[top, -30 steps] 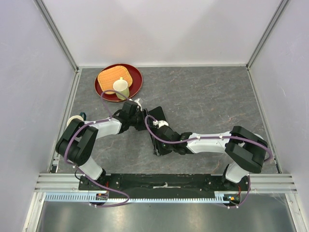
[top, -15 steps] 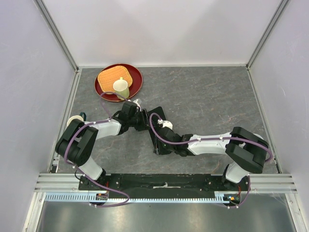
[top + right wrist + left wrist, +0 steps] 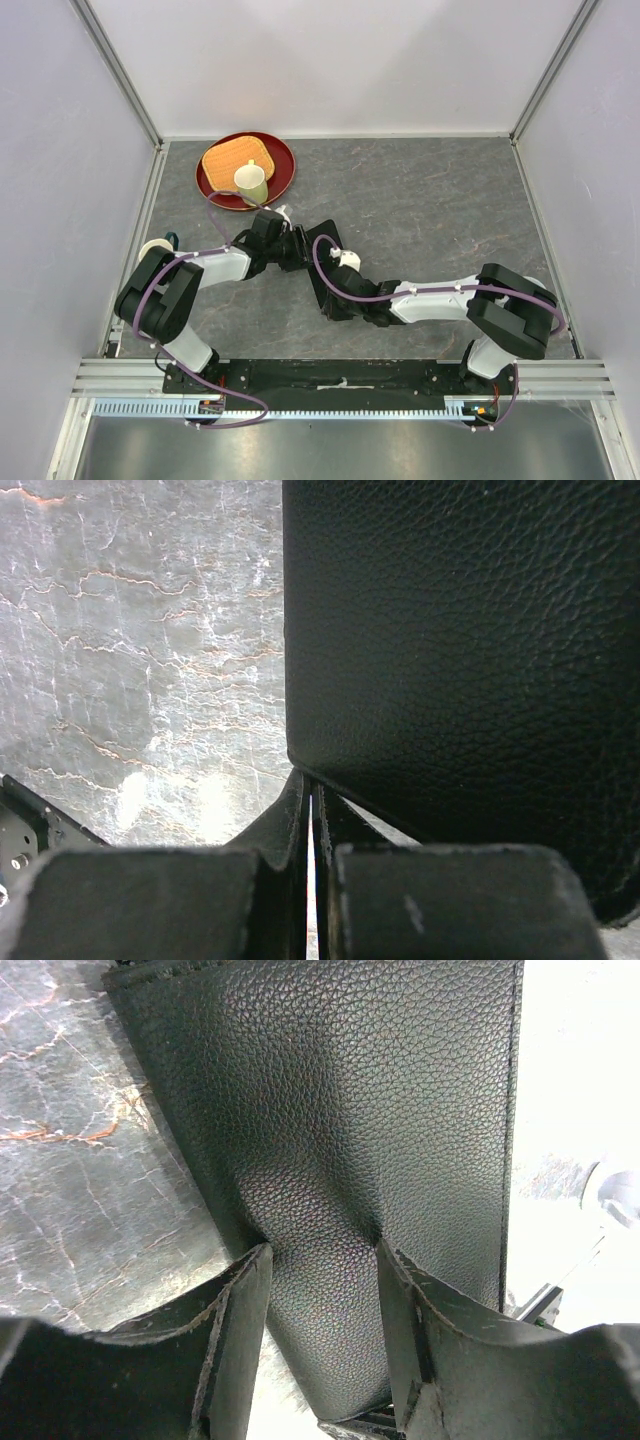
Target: Sort the hair-cutting tools
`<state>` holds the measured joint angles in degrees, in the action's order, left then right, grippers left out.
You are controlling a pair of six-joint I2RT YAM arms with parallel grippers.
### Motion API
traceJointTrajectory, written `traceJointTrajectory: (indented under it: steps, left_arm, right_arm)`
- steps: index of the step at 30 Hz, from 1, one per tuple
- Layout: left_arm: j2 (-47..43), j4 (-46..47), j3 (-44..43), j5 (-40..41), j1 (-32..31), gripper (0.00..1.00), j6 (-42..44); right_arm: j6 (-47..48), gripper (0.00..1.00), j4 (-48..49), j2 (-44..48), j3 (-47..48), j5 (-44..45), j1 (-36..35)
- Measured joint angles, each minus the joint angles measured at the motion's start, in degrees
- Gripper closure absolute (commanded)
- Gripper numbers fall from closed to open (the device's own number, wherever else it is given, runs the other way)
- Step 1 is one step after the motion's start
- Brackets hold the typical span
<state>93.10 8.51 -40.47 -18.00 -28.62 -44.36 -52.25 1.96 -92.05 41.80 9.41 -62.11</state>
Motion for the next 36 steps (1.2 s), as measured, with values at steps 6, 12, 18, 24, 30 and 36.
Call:
traceJointTrajectory:
  steps: [6,12,18,24,30,36]
  left_arm:
    - [0.59,-1.22,-1.03,0.0,0.0,0.44,-0.22]
    - [1.99,-4.48,-3.69,-0.07,-0.17,0.45,-0.63]
    - [2.29,-5.42,-4.39,0.52,-0.5,0.45,-1.03]
    - [2.47,-6.29,-4.94,1.31,-0.76,0.46,-1.25]
    - [2.95,-7.1,-5.57,1.27,-0.76,0.46,-1.38]
    - [3.65,-7.02,-6.23,1.14,-1.49,0.46,-1.55]
  right_arm:
    - [3.91,1.0,0.0,0.13,-0.22,1.11,-0.55]
    - [8.0,1.0,0.42,1.88,-1.79,3.52,-1.36]
    - [10.23,1.0,1.05,3.5,-3.67,4.92,-2.32]
    - [12.68,1.0,2.86,3.74,-4.9,5.62,-3.5]
    - [13.09,1.0,4.13,5.07,-6.64,7.43,-3.96]
    - [13.07,1.0,2.75,8.0,-8.96,10.62,-4.07]
